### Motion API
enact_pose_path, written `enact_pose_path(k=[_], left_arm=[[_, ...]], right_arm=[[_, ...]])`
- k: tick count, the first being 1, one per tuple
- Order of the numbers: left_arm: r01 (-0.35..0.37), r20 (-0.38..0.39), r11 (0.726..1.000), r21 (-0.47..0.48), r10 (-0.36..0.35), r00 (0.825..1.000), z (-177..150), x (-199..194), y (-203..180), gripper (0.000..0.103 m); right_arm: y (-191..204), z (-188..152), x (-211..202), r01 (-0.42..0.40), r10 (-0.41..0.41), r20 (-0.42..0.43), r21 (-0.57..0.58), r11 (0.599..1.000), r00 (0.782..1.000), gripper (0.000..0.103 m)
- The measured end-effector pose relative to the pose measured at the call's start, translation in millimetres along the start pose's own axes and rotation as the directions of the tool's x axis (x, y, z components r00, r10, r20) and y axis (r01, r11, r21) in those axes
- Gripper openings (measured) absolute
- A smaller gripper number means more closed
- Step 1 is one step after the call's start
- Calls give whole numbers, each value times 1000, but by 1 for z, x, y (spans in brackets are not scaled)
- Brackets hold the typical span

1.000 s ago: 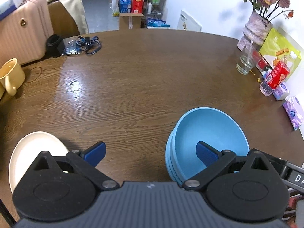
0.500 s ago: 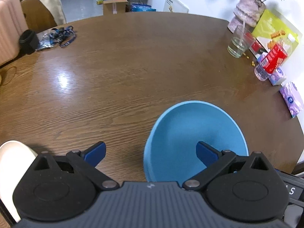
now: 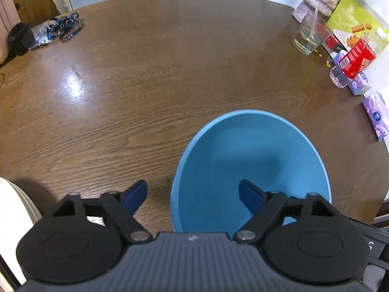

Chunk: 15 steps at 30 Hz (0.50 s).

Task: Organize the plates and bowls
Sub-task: 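Close both grippers on the rim of the blue bowl stack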

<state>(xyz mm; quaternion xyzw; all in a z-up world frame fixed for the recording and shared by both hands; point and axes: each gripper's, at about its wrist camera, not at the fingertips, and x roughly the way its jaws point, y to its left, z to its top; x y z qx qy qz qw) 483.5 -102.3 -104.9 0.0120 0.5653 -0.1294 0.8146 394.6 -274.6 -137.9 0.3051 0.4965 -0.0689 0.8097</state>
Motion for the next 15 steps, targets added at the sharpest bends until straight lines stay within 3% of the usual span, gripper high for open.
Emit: enact_pose_path(k=[10,15], left_arm=[[45,-49,998,-39,-47,998,0,13,3,55],[52,-64,997,-63,-56,996,-1,19,7,49]], right_arm=[[-7,2,16,-44,46,-49,40,998,998,37],[-5,3,21,-64,67,-61,41,997,996,27]])
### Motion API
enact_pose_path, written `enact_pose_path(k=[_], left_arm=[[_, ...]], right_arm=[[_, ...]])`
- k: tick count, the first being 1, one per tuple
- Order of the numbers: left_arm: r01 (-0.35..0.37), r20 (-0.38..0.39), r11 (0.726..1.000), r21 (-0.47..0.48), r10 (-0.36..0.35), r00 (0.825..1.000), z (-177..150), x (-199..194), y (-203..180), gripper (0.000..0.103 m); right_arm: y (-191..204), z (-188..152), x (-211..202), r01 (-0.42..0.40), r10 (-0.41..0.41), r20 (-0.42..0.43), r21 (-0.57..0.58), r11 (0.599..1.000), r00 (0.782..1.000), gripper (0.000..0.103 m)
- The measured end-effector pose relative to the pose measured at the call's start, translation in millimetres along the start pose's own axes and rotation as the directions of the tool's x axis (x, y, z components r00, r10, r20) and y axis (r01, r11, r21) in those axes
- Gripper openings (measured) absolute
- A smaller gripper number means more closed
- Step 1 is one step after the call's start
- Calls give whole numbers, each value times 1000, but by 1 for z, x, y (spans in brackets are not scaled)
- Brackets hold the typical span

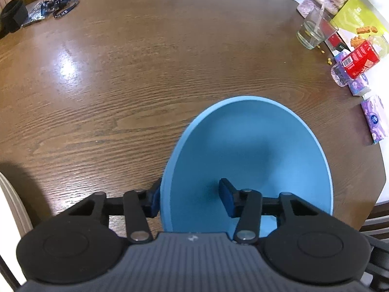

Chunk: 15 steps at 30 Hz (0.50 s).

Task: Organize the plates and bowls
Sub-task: 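Close both grippers on the rim of the blue bowl stack, then lift the bowl stack with both grippers and carry it over the cream plates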

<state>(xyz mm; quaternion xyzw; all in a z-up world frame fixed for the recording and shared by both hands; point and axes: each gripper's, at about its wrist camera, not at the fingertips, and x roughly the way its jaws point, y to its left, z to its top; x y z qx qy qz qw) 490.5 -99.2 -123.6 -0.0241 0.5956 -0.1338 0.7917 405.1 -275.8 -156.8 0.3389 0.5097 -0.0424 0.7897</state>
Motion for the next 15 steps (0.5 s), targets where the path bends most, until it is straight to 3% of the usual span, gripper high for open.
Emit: enact_pose_path(k=[15], left_arm=[[1,26,999,-54,0,1000,-10,-7,6,44]], right_arm=[[7,0,0,43,-43,0,-55,998,999,22]])
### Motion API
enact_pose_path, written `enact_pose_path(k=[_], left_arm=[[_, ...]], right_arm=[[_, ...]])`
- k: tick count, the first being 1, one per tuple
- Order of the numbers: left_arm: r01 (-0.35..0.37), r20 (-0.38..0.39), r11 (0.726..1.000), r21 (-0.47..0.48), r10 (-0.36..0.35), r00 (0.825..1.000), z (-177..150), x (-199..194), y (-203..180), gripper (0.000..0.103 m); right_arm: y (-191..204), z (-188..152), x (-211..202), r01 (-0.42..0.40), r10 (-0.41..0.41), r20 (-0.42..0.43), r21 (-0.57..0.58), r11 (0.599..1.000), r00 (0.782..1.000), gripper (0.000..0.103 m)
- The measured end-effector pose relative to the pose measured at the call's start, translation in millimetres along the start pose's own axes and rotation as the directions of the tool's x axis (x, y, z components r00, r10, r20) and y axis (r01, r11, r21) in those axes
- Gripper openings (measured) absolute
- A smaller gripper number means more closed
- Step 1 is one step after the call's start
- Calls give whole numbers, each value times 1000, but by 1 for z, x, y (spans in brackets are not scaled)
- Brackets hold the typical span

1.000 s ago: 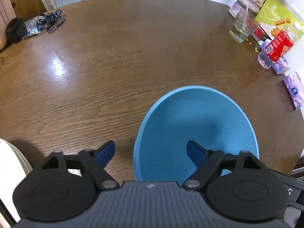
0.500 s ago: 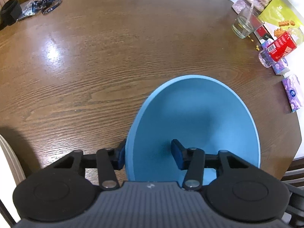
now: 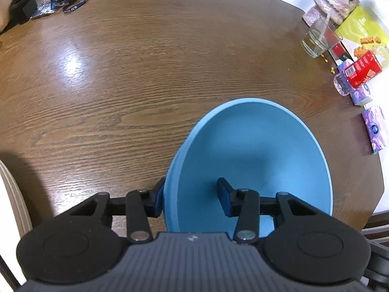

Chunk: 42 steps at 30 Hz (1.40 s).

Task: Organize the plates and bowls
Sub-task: 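Lift the bowl stack with both grippers and carry it over the cream plates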

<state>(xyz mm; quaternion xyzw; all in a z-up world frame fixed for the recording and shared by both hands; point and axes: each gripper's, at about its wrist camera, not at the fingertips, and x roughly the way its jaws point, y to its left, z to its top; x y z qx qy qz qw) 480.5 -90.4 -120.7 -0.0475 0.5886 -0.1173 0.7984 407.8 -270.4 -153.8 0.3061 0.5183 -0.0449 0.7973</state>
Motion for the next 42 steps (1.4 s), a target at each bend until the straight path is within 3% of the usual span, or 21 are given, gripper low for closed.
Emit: enact_pose_path(k=[25,42], left_arm=[[-29,50,998,-52,32,998,-29,-19,-3,42],[-47,115,984,-172,68,991,-67,-54,6,42]], right_arm=[[0,-7,-13,-19,18,-9,-105,994,1000,22],[13,-23,-37,-62,59,-20,-227,972,998,22]])
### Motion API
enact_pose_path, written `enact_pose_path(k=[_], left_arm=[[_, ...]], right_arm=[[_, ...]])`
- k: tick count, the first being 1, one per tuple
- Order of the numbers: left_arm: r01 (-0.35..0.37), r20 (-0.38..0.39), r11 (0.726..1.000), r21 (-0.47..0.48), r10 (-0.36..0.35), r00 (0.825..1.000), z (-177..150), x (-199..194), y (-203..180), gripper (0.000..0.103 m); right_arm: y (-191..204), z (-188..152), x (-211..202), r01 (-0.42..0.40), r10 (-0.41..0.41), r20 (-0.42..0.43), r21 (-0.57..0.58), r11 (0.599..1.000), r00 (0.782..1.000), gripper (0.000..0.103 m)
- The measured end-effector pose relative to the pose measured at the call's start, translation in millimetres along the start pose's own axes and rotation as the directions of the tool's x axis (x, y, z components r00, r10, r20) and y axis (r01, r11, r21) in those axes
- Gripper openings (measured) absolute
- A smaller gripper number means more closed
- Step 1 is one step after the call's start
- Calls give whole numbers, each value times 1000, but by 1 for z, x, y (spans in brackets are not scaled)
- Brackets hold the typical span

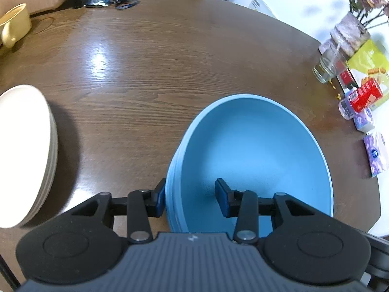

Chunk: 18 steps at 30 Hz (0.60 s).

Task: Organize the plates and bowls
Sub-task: 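Lift the bowl stack with both grippers and carry it over the cream plates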

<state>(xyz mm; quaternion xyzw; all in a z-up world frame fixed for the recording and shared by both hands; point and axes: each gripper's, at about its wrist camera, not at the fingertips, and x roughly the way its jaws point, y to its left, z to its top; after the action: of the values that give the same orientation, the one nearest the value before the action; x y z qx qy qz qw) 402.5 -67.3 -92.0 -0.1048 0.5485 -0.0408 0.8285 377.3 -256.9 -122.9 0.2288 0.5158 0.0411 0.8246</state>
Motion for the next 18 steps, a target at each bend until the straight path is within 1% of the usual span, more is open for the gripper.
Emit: enact_pose_path(k=[8,18], left_arm=[[-12,32,998,-61,14,999,-12,-20,19,42],[-37,78,990,-133,47,996,-23,-52,52,42]], right_arm=[[20,-9,-7,-22,22,-6,-66,998,1000,22],[56,-21,-16,-65,64,-13,-146,987,998,22]])
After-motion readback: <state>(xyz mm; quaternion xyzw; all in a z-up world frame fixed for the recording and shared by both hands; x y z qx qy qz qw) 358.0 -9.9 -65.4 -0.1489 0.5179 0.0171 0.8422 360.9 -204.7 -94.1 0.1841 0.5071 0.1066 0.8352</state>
